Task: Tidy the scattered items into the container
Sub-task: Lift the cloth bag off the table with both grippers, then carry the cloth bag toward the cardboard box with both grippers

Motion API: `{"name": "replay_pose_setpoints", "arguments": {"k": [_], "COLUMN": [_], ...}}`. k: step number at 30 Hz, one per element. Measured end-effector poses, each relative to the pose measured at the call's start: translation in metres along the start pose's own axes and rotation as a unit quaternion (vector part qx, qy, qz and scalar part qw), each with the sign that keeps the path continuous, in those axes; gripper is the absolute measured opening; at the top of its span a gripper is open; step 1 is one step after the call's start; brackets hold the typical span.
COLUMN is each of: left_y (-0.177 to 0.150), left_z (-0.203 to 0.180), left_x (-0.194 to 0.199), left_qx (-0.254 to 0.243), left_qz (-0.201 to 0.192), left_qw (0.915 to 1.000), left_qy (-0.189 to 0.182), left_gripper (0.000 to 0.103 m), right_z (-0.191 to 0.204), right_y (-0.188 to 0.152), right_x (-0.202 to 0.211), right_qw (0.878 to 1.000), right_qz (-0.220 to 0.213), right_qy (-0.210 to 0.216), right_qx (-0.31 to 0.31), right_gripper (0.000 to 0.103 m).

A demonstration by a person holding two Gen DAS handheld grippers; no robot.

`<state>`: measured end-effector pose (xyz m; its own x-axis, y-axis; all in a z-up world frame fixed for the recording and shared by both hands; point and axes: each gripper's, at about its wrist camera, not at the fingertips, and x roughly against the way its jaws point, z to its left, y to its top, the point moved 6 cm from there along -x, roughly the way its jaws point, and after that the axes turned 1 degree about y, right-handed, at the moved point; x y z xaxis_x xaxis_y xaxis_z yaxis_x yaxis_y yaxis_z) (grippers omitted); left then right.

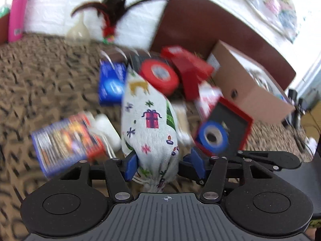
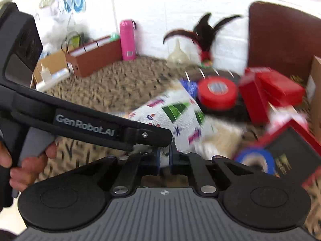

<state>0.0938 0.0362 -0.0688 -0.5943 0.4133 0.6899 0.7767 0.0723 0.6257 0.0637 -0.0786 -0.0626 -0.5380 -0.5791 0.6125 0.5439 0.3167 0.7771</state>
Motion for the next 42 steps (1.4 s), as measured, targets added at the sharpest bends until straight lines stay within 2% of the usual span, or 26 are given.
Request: {"name": "replay_pose_setpoints", "arguments": {"k": [1,2,4,6,8,13,15,17,24,30,34,36,42], "left_y": [-0.004,-0.007,-0.009,-0.006,0.0,0.015,0.022,0.029,0.038,0.036,0.032,0.03,0.035], "left_z": [-0.001,0.0,0.005,0.015,0.028,0.058,0.062,0.062,0.054,0.05,0.04,0.032,-0.011], "left_x": [-0.002,-0.002,0.0,0.006,0.012,0.018,0.015,0.008,-0.028,-0.037,-0.026,-0.019,0.0], "left_qx": [0.005,0.011,0.02,0.026,0.043,0.079,0.08,0.071,0.024,-0.002,-0.007,-0.008,-0.04], "left_qz": [0.005,0.007,0.004,-0.005,-0.021,-0.041,-0.04,-0.037,-0.014,-0.008,-0.007,-0.01,-0.036], "left_qw": [1.0,0.9999,0.9998,0.9994,0.998,0.9943,0.9946,0.9961,0.9992,0.9994,0.9995,0.9995,0.9985], "left_qy": [-0.003,-0.005,0.002,0.023,0.041,0.059,0.053,0.038,0.027,0.033,0.031,0.028,0.008], "left_gripper": [0.079,0.084,0.086,0.087,0.089,0.089,0.089,0.089,0.089,0.089,0.076,0.076,0.075], "right_z": [-0.002,-0.004,-0.007,-0.009,-0.007,-0.002,-0.001,0.001,-0.002,-0.009,-0.008,-0.005,-0.007], "right_y": [-0.007,-0.014,-0.023,-0.026,-0.023,-0.013,-0.01,-0.007,0.002,0.004,0.003,0.003,0.002], "right_x": [0.003,0.007,0.012,0.018,0.022,0.014,0.007,-0.002,-0.037,-0.063,-0.057,-0.049,-0.008], "right_qw": [1.0,1.0,0.999,0.999,0.999,0.999,0.999,0.999,0.997,0.99,0.989,0.99,0.992], "right_qz": [0.008,0.012,0.013,0.004,-0.01,-0.021,-0.019,-0.016,0.002,0.015,0.012,0.008,-0.023], "right_qy": [0.001,0.0,-0.004,-0.009,-0.012,0.002,0.015,0.025,0.052,0.091,0.097,0.091,0.076], "right_qx": [-0.011,-0.02,-0.035,-0.045,-0.041,-0.038,-0.043,-0.046,-0.064,-0.106,-0.111,-0.103,-0.093], "right_gripper": [0.012,0.013,0.025,0.059,0.066,0.066,0.066,0.068,0.075,0.076,0.061,0.056,0.055]}}
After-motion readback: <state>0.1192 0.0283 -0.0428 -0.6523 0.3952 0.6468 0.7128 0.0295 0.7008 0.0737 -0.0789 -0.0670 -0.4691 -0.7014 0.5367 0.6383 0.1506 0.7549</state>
